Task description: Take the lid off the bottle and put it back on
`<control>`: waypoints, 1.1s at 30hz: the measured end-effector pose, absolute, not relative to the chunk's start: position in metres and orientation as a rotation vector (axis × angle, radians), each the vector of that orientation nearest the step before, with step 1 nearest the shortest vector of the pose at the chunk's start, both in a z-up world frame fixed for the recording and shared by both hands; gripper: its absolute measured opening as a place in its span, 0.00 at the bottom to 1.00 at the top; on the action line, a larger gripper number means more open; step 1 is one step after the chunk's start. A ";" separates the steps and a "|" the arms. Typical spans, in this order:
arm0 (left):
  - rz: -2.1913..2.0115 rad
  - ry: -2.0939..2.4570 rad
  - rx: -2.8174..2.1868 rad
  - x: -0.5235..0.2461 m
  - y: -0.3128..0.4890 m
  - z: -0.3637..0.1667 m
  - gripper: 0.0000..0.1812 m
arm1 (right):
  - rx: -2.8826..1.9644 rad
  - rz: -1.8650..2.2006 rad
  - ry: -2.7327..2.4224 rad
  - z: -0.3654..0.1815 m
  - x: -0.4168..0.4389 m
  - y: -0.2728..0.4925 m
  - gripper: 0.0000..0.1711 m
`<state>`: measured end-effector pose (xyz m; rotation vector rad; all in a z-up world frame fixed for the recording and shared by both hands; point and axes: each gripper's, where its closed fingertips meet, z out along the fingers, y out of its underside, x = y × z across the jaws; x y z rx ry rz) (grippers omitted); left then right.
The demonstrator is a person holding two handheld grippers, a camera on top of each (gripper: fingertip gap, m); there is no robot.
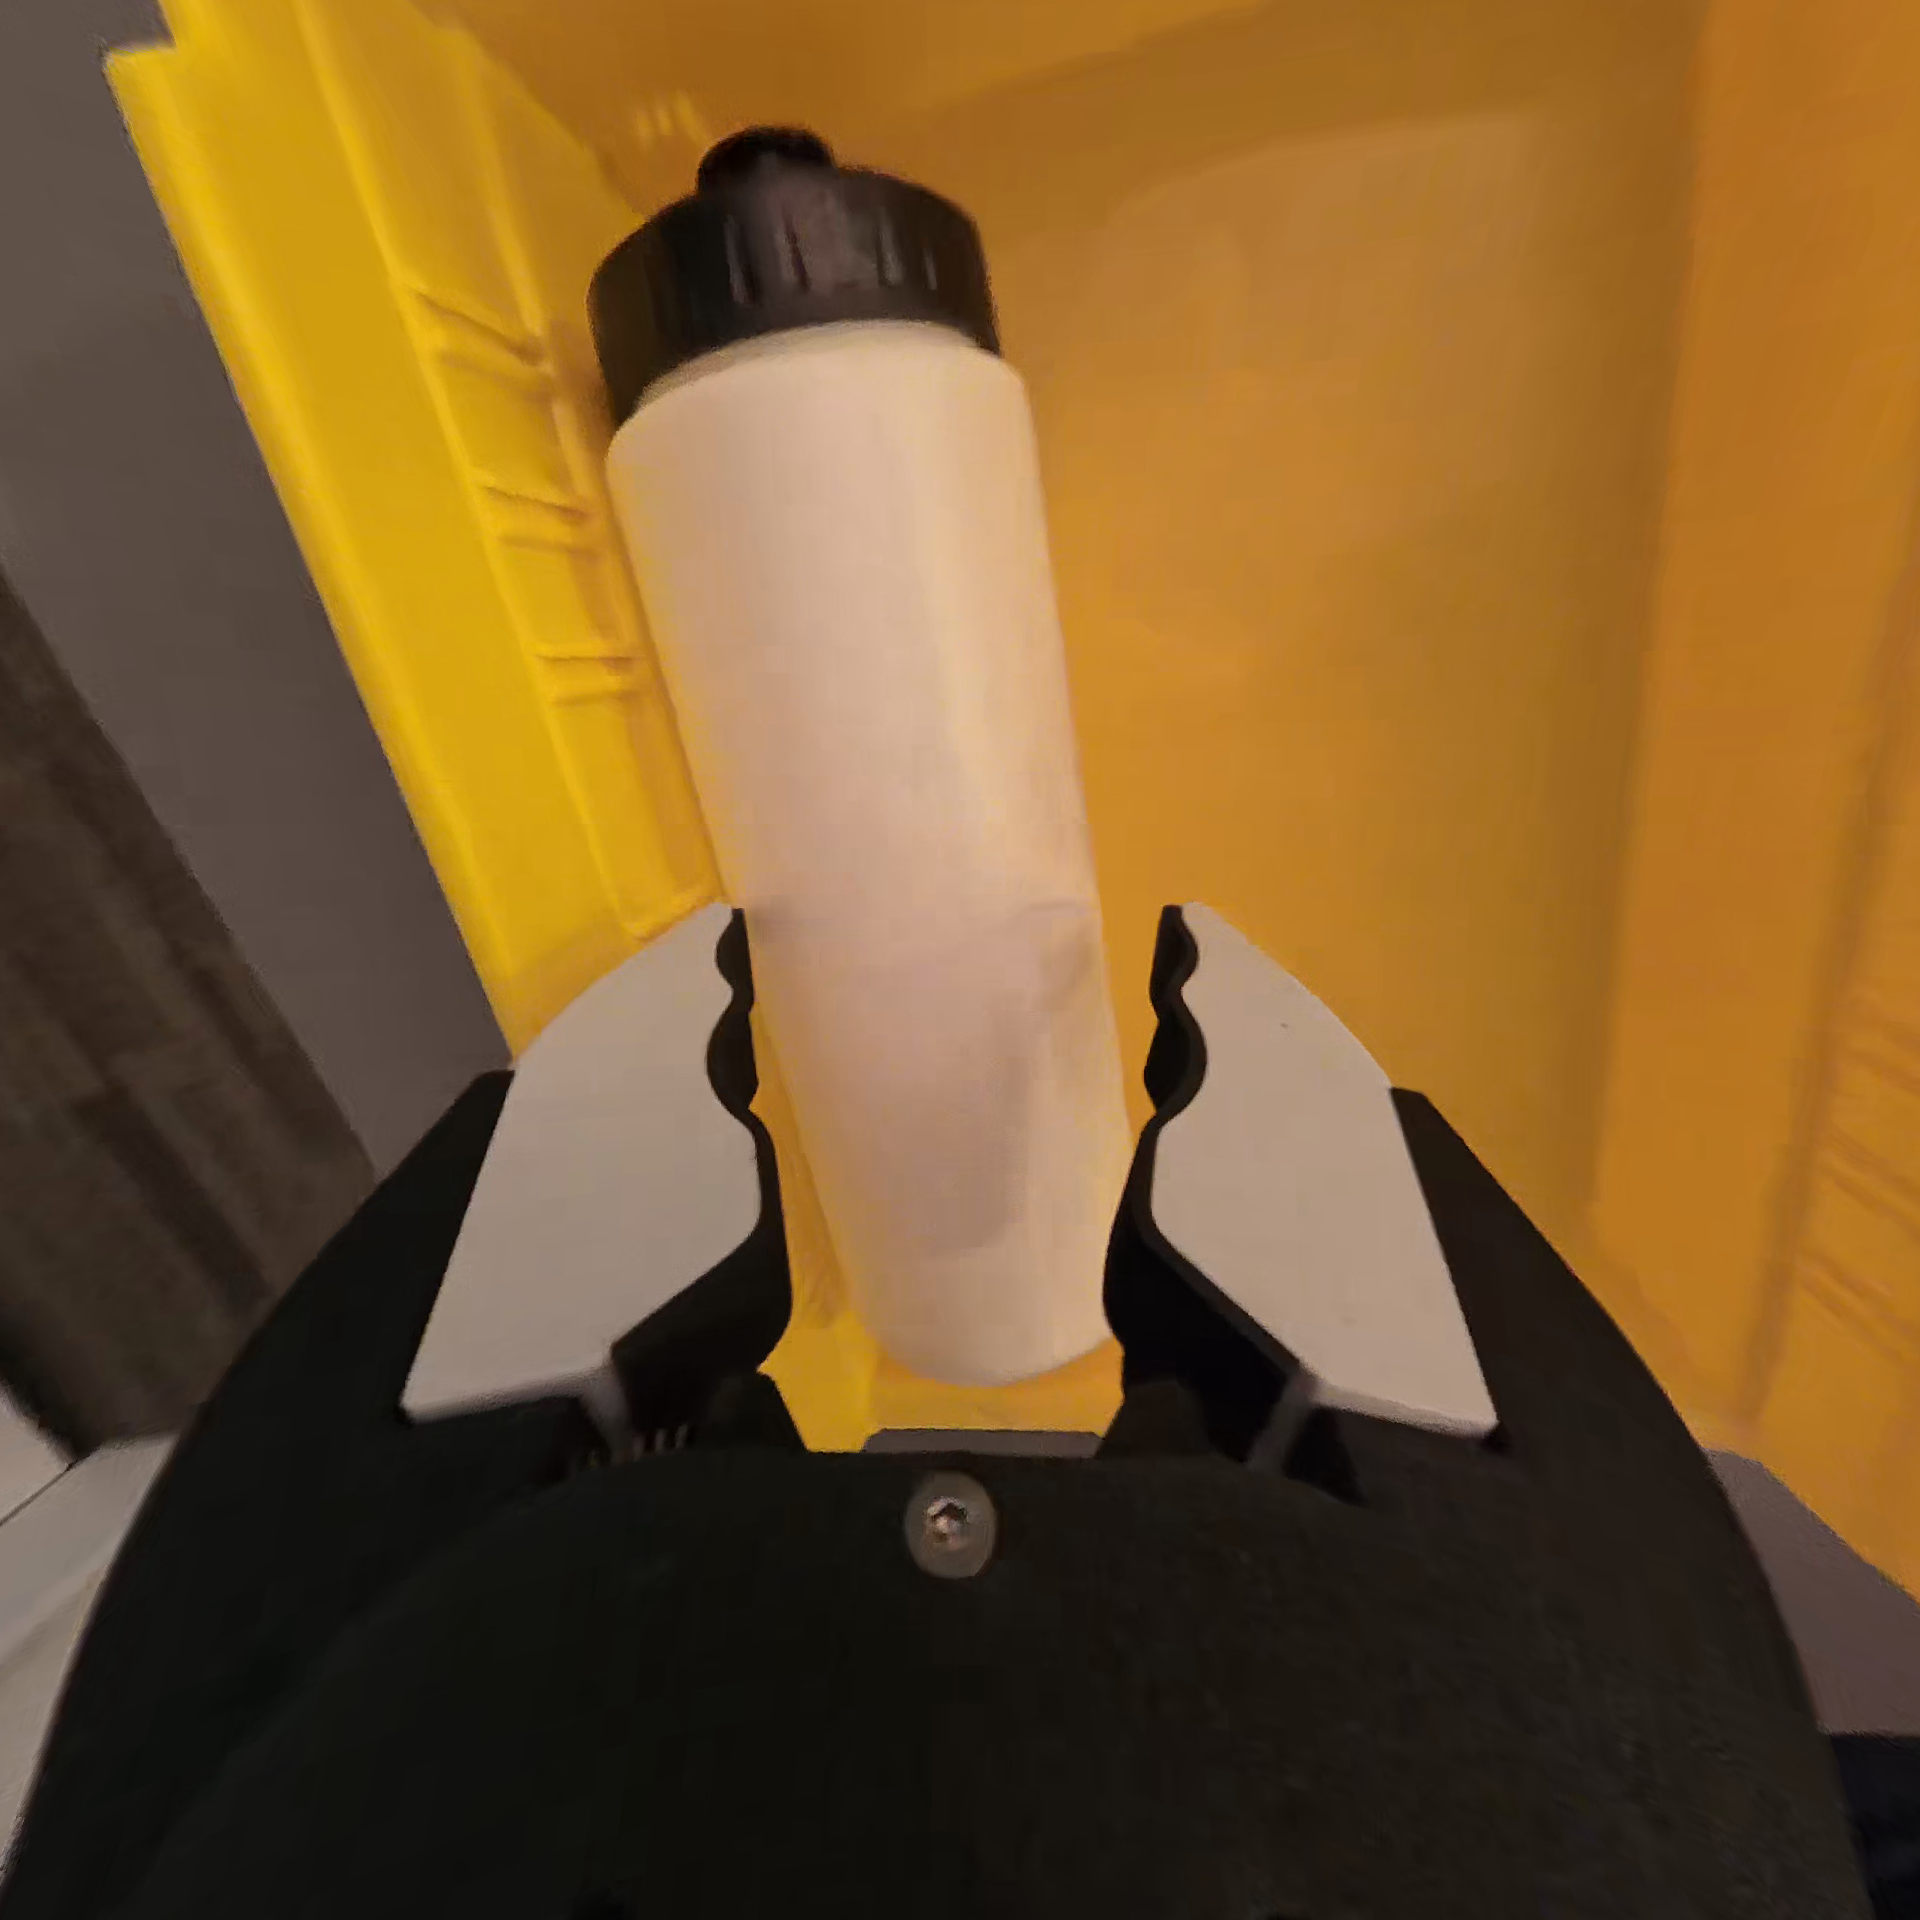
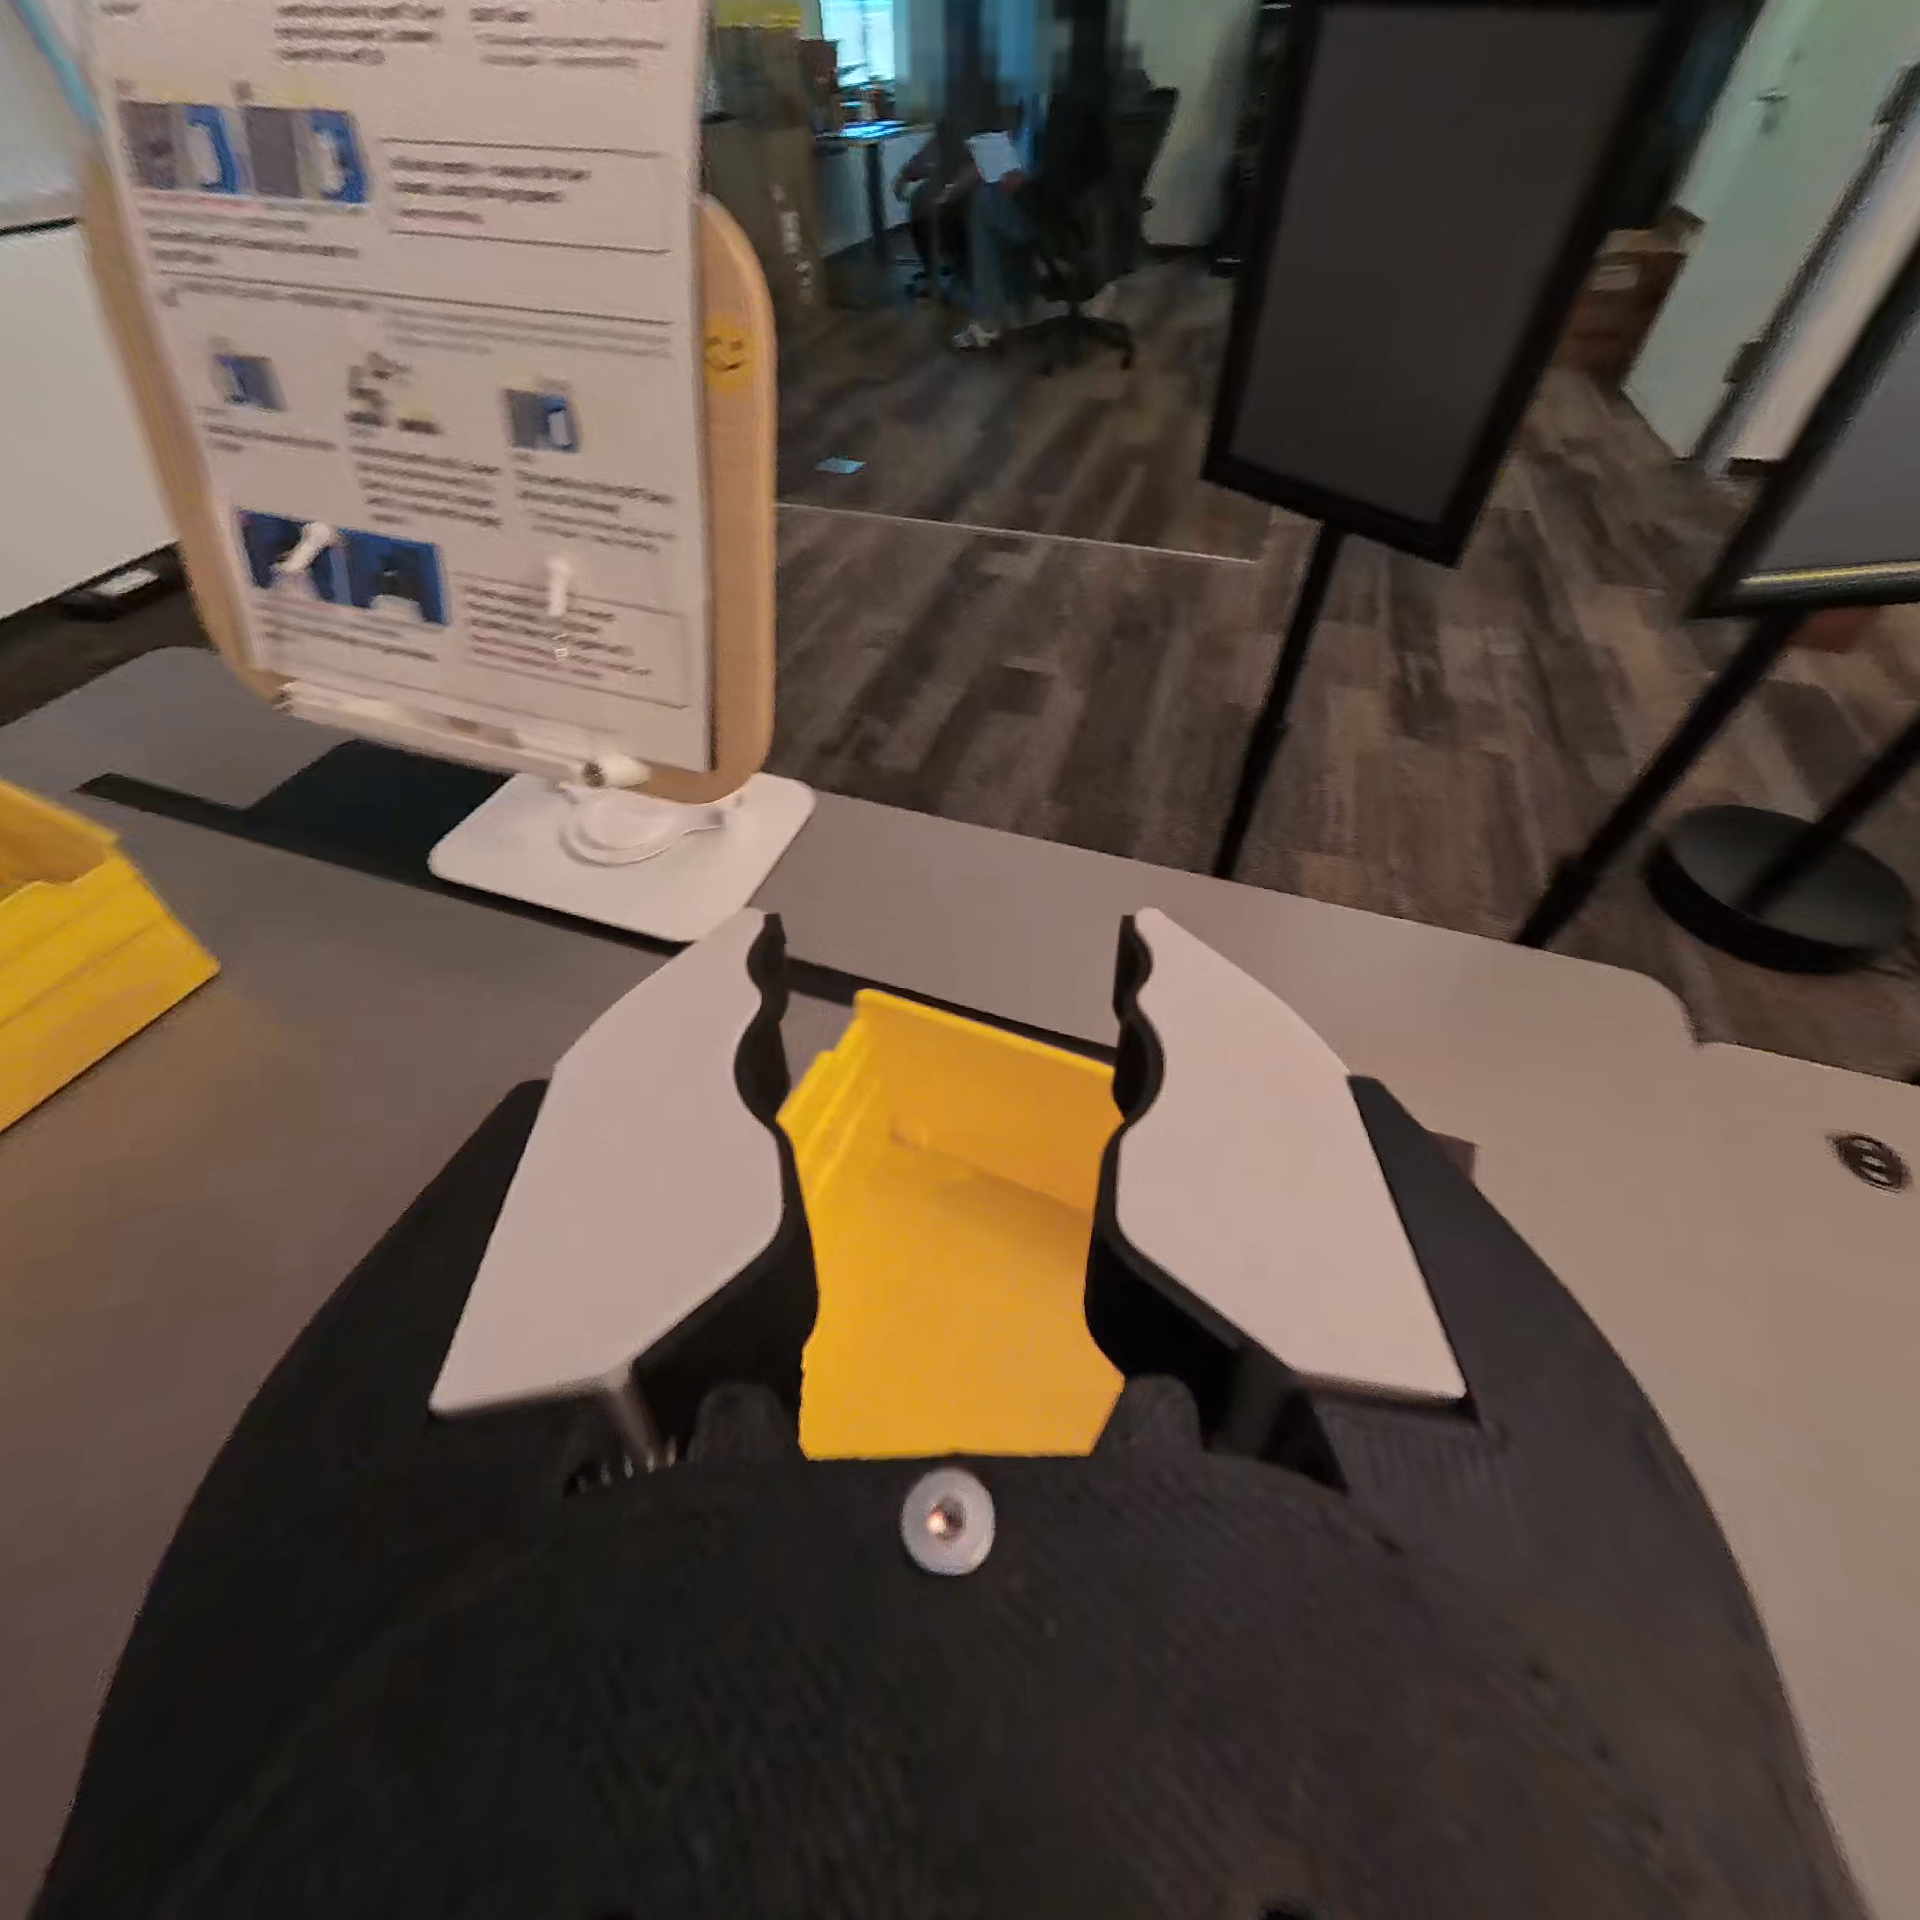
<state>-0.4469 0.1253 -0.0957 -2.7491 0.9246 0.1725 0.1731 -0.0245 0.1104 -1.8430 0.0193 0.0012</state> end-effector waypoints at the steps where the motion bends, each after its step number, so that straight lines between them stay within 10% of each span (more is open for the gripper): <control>1: 0.227 0.919 -2.777 -0.450 0.127 -0.101 0.40 | -1.840 0.024 -0.011 0.105 0.163 -0.022 0.36; 33: -0.234 0.828 -3.041 -0.431 0.094 -0.117 0.49 | -2.055 0.104 -0.363 0.051 0.095 0.003 0.28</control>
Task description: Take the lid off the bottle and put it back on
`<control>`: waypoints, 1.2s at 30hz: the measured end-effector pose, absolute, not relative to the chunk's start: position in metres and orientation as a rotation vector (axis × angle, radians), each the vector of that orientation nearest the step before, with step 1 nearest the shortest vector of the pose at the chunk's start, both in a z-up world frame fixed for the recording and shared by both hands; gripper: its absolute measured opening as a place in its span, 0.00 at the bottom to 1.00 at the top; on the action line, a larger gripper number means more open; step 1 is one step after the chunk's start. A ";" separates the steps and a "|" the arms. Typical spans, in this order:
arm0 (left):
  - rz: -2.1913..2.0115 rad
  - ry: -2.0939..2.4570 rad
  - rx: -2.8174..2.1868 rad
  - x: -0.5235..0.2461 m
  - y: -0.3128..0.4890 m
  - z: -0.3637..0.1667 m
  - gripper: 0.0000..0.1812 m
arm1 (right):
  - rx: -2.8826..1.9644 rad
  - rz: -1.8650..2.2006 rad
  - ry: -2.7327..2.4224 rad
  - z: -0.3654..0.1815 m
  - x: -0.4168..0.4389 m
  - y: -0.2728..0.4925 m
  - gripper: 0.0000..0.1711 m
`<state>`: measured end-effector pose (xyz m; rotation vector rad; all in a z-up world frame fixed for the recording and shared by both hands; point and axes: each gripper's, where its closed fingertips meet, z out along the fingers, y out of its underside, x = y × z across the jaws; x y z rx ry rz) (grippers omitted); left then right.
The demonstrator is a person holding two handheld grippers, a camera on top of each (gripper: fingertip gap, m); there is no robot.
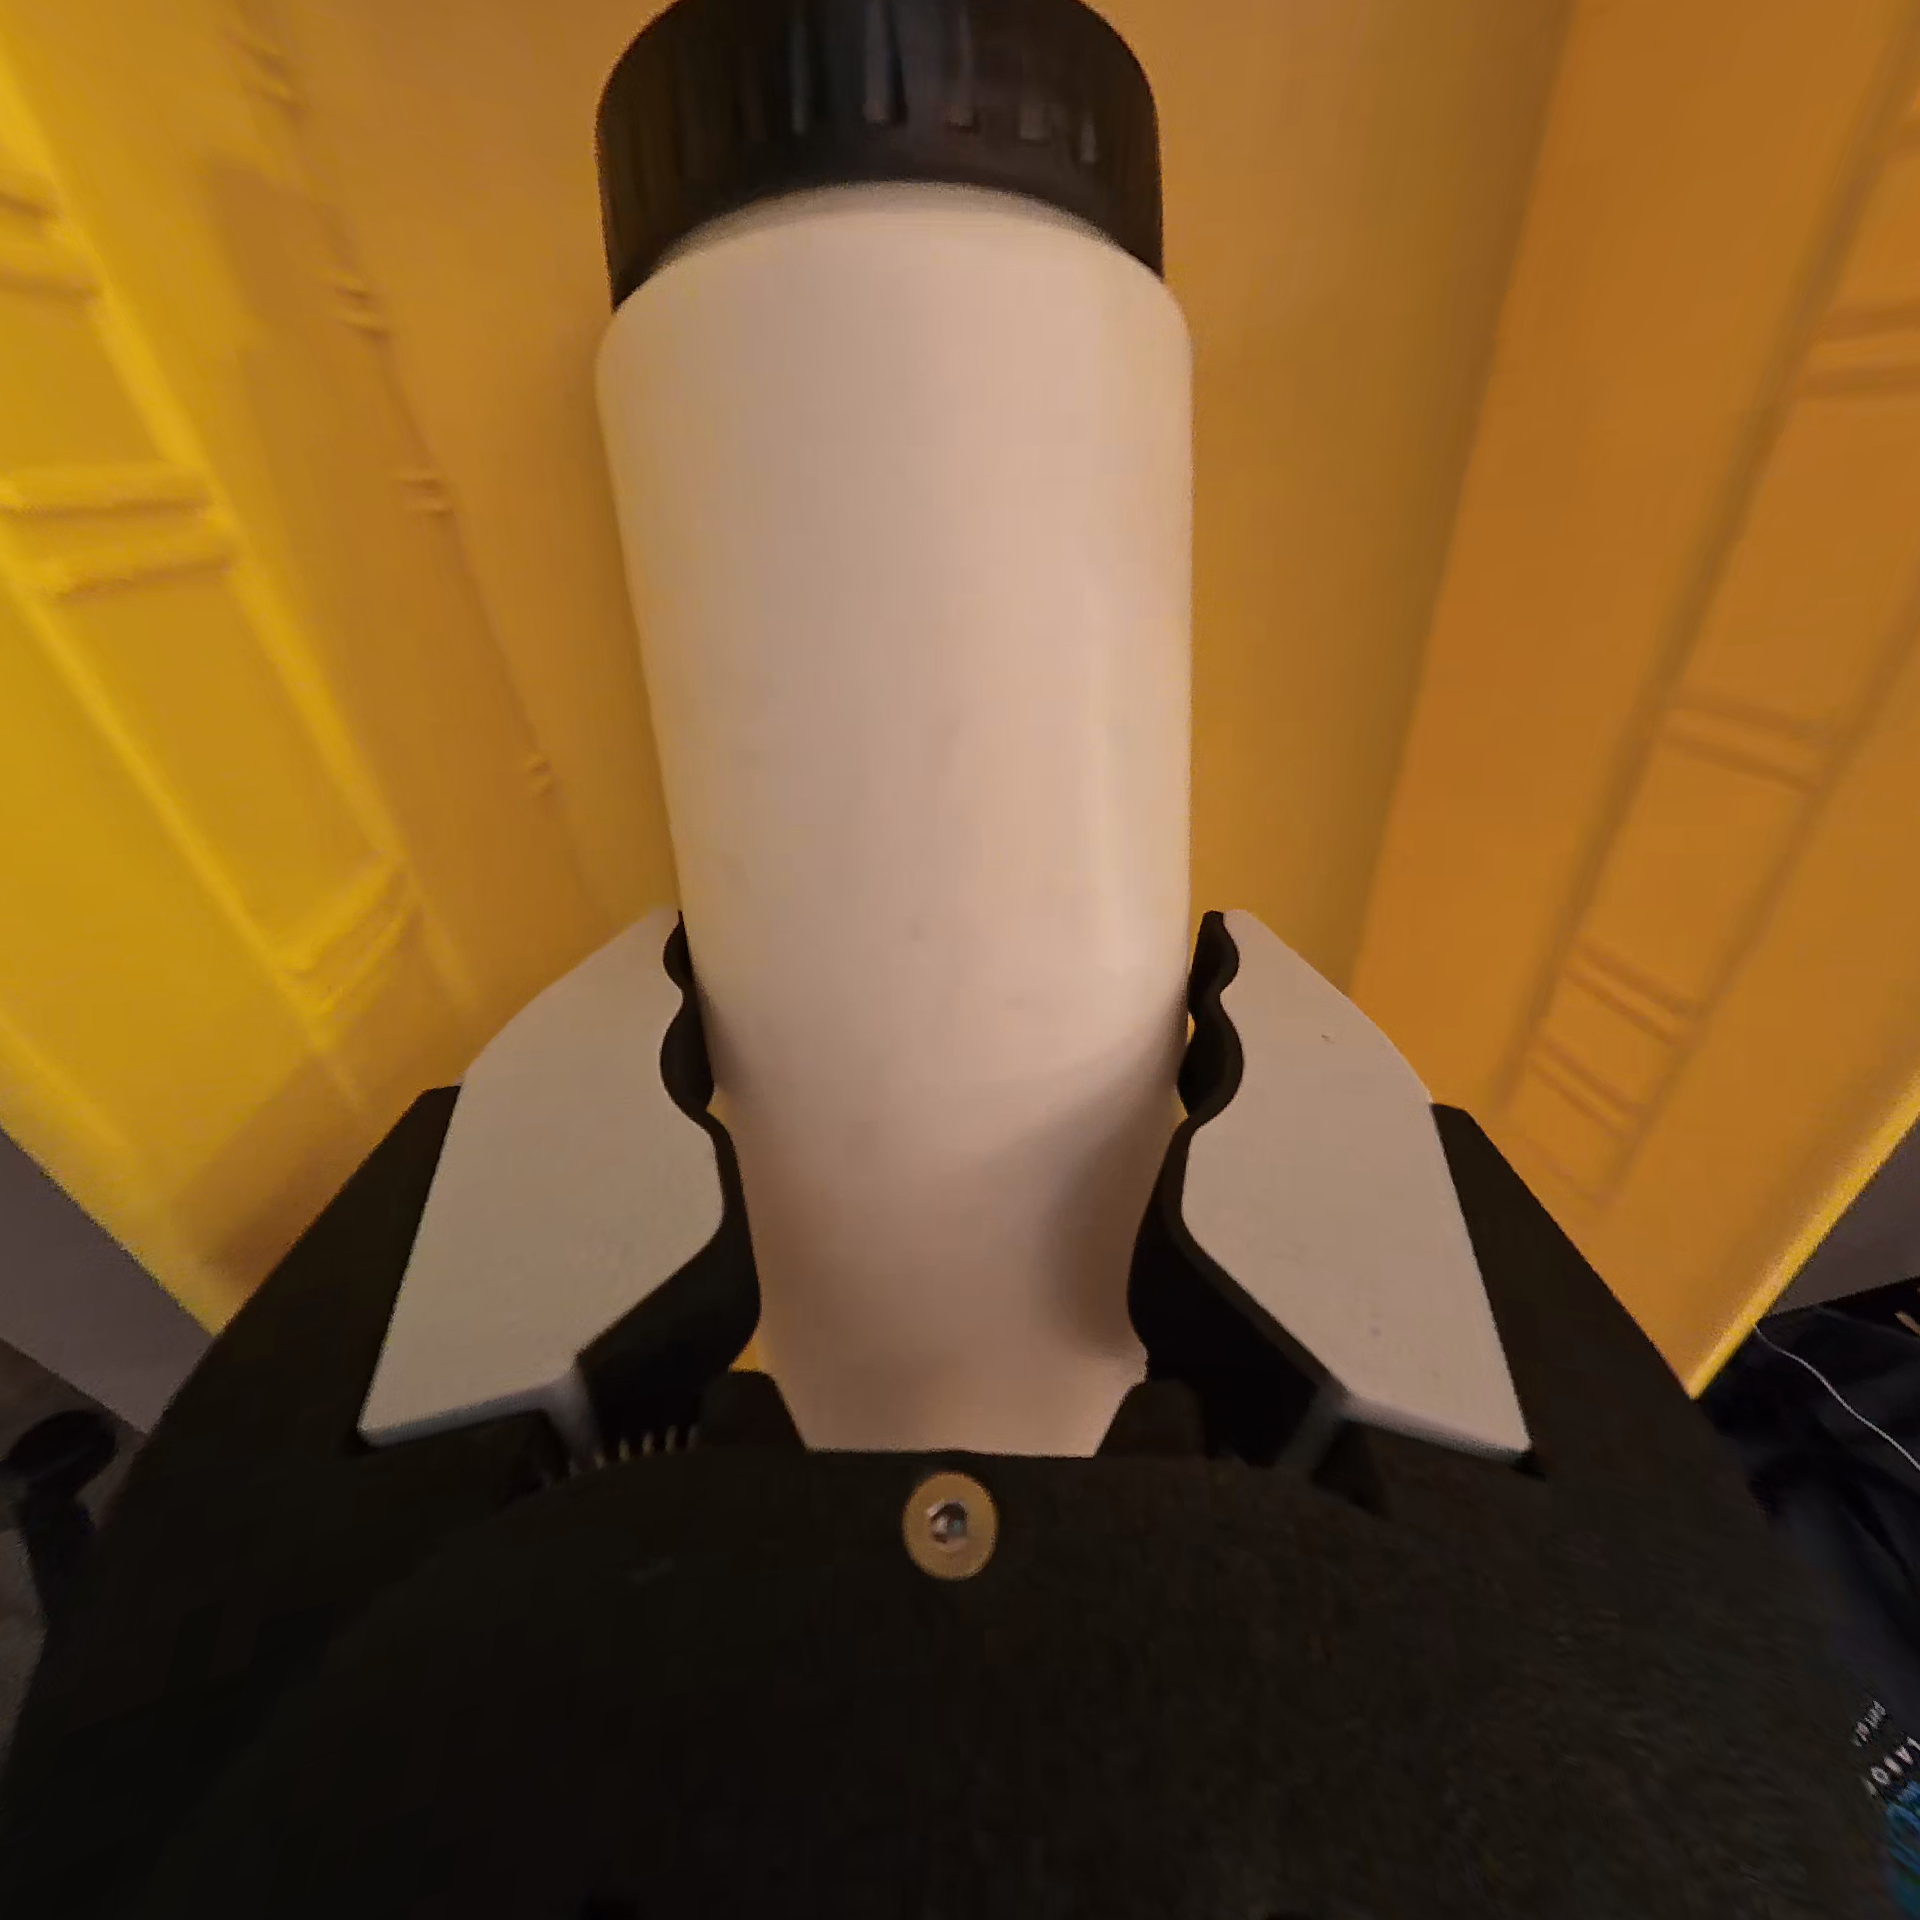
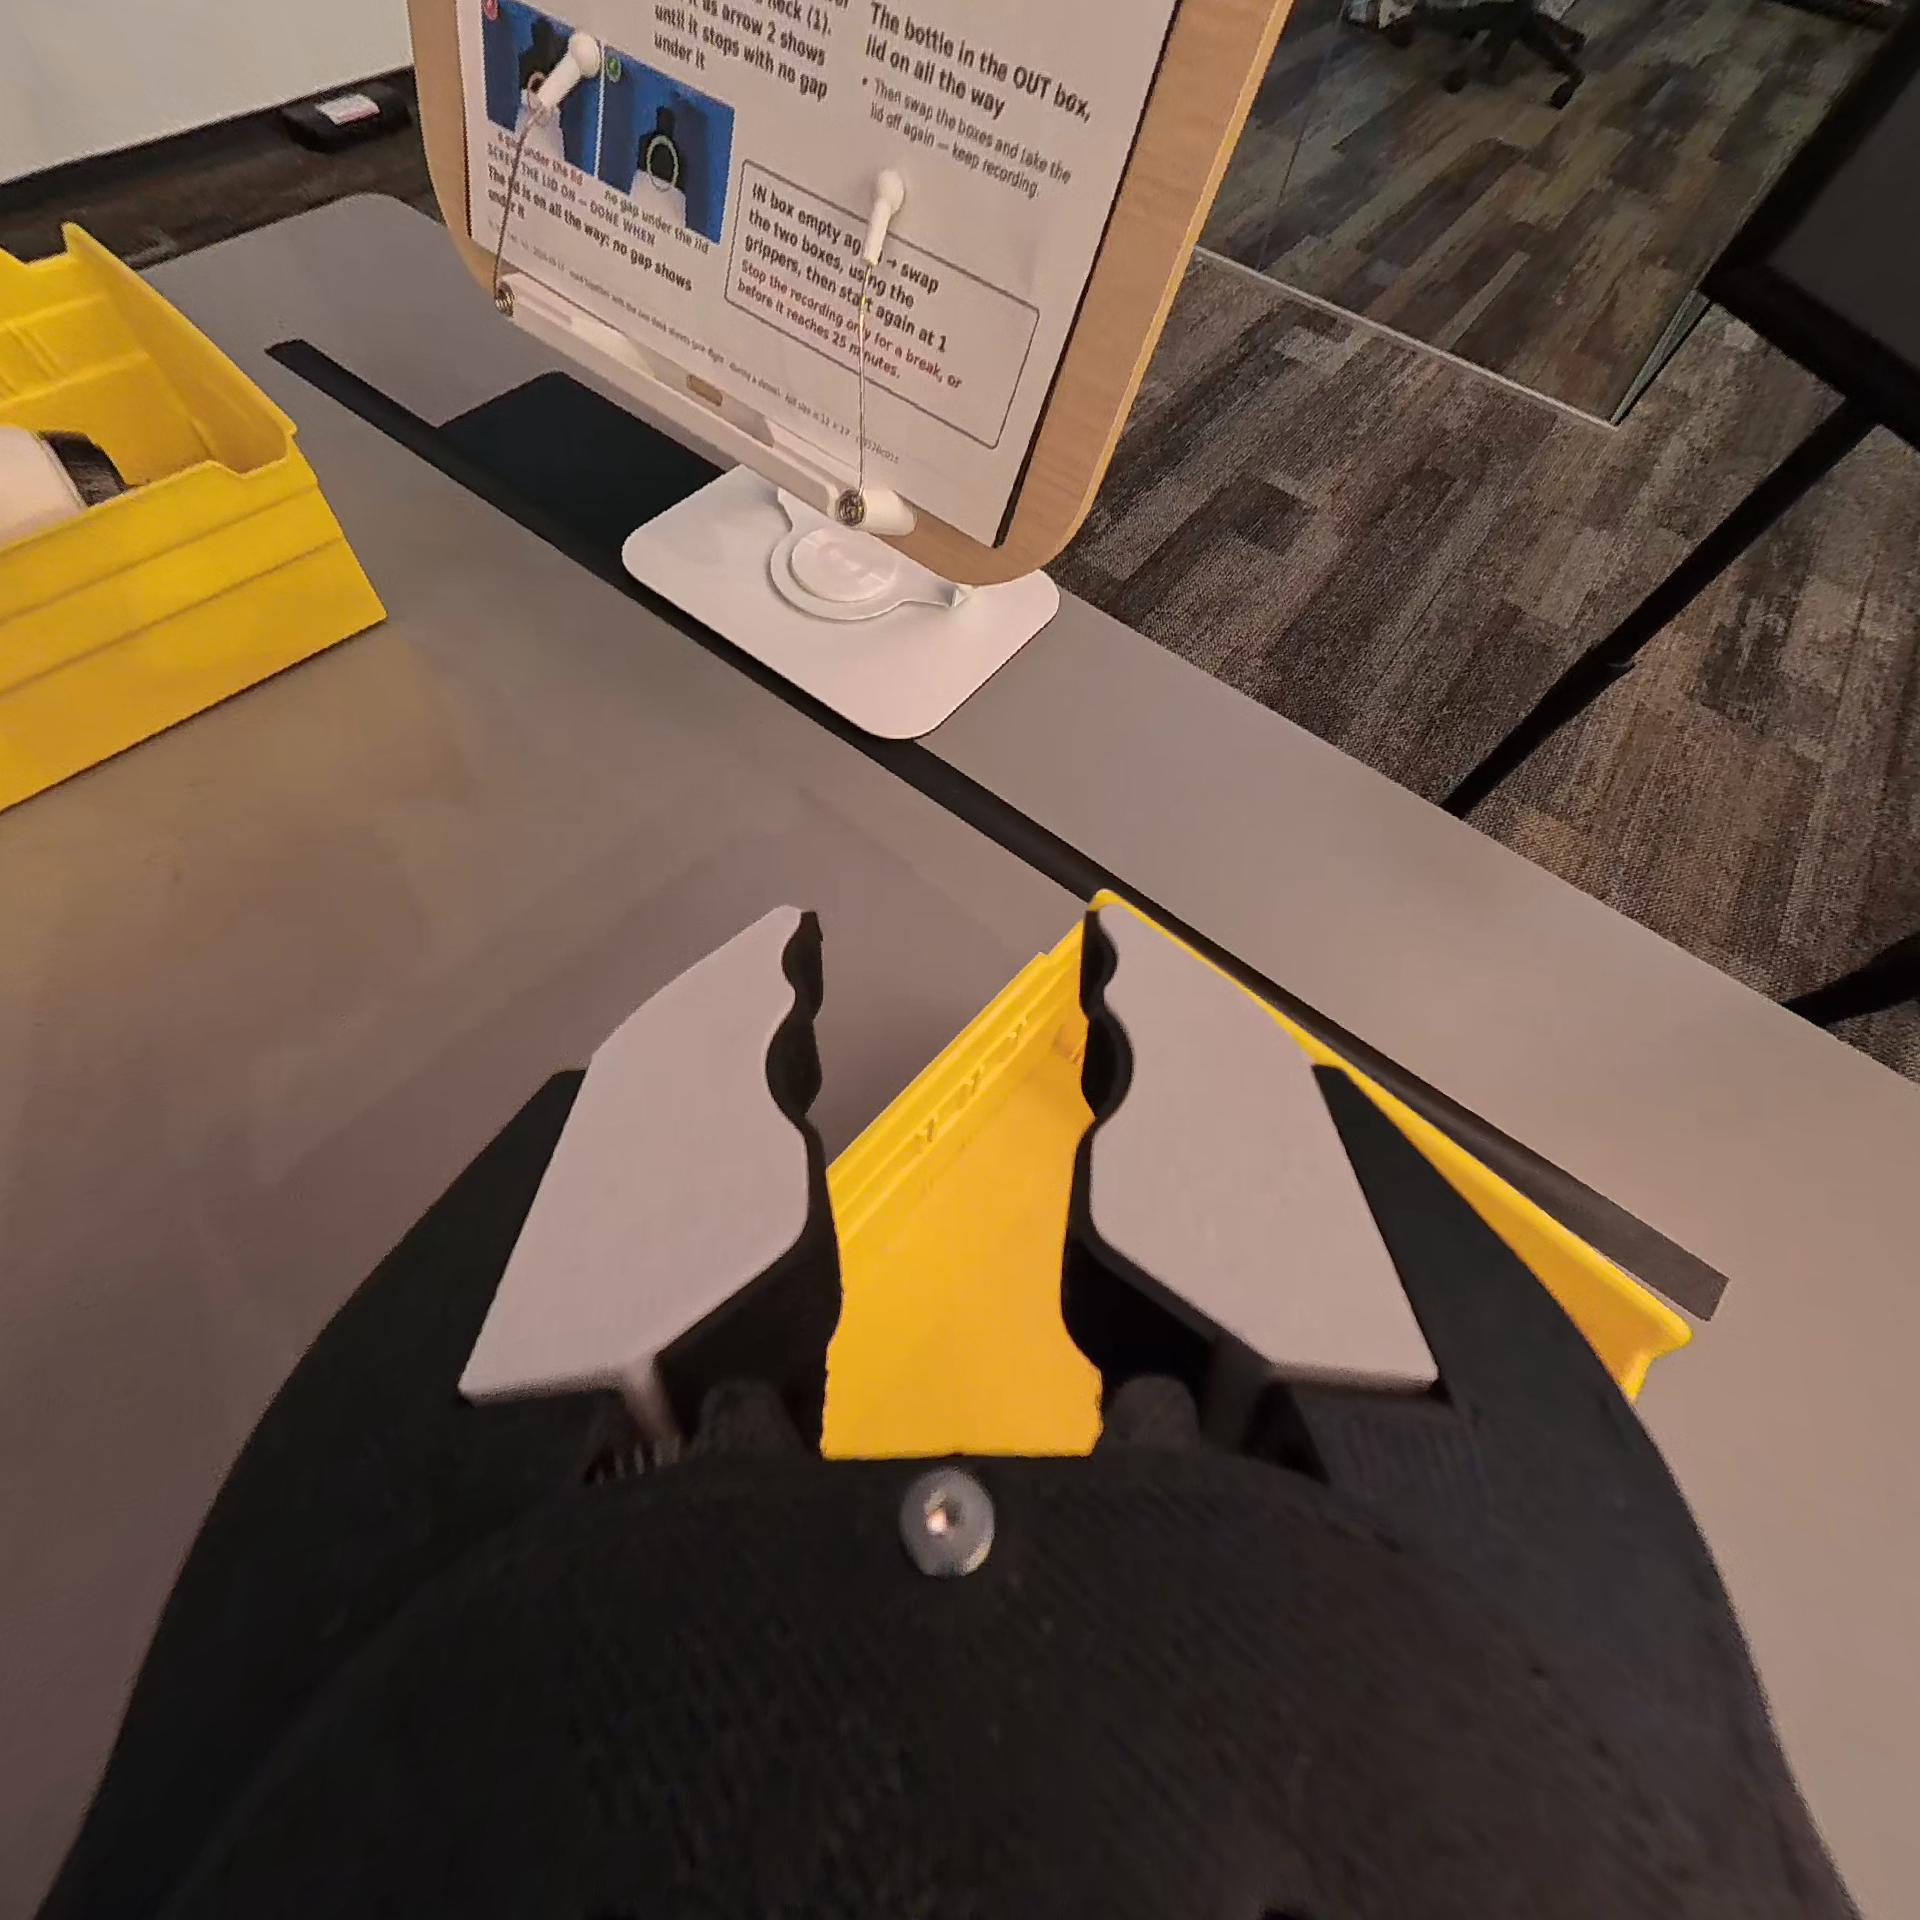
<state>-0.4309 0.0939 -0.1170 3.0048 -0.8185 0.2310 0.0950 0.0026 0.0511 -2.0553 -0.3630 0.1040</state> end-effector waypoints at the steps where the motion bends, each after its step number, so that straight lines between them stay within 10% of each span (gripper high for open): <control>1: 0.224 -0.813 2.995 -0.431 0.094 -0.118 0.50 | -2.064 0.110 -0.367 0.049 0.094 0.002 0.28; 36: 0.205 -0.799 2.951 -0.417 0.100 -0.123 0.45 | -2.215 0.111 -0.476 0.018 0.083 0.000 0.26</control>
